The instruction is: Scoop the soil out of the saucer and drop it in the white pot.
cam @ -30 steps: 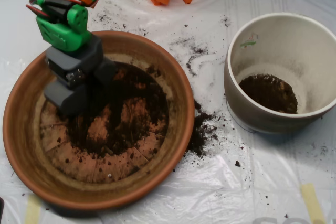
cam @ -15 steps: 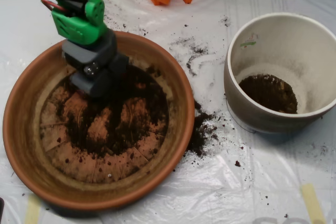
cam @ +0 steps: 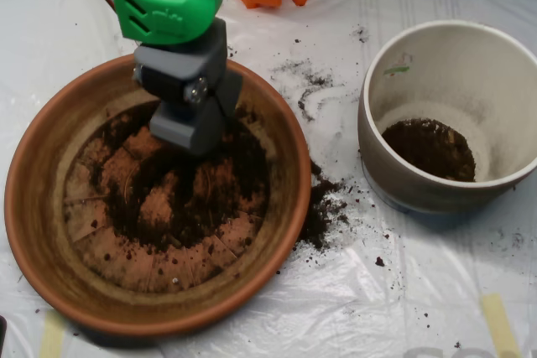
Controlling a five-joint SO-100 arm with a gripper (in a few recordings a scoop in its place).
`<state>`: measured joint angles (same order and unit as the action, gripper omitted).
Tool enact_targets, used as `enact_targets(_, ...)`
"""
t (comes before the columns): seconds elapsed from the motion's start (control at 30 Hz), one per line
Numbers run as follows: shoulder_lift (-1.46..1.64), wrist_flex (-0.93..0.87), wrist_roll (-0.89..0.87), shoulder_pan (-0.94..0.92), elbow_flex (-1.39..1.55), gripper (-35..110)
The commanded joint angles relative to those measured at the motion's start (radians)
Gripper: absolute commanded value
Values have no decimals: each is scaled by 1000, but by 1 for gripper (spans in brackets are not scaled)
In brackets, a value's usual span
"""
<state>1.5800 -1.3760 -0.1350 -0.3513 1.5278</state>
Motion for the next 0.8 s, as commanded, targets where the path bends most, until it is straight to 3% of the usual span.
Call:
enact_targets(0.0, 104, -67, 15, 48, -175, -1)
enact_targets(0.47, 327, -66, 160, 337, -109, -1)
enact_targets(0.77, 233, -149, 239, 604, -314, -1)
